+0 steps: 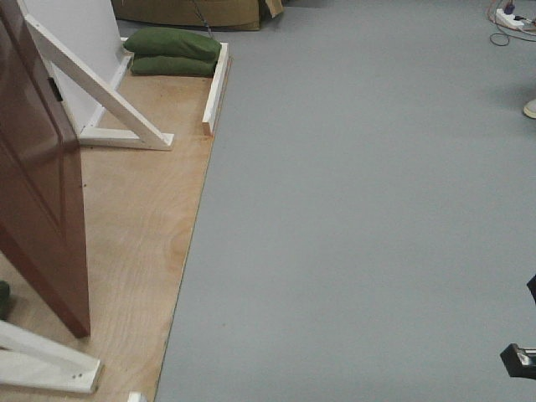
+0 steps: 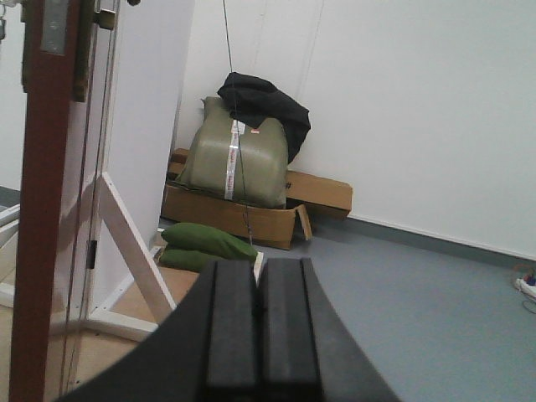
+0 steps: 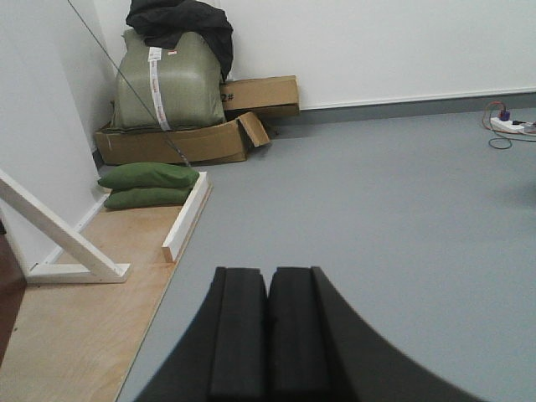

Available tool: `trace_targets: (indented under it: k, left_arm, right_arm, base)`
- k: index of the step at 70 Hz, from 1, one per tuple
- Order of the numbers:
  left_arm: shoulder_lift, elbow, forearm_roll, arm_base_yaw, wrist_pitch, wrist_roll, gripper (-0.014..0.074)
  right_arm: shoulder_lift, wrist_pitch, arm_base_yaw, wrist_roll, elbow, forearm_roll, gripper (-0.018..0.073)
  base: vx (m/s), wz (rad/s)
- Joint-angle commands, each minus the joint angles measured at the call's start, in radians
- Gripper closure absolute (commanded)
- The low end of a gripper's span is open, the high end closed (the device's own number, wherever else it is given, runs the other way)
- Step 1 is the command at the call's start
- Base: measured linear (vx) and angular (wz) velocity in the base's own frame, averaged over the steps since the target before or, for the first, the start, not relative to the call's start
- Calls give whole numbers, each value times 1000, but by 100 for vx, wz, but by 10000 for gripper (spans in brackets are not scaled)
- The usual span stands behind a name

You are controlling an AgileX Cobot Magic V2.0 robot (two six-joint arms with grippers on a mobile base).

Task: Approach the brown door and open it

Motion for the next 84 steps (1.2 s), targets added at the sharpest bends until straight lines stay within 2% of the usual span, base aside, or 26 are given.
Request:
trace_targets:
  k: [1, 84]
  left_arm:
    - [-27, 26, 4, -3, -75, -10, 580]
    - [-27, 26, 4, -3, -75, -10, 580]
  right_arm:
    - [-9, -80, 2, -9, 2, -5, 559]
    - [-9, -80, 2, -9, 2, -5, 559]
  base:
    - [41, 1]
    - [36, -1]
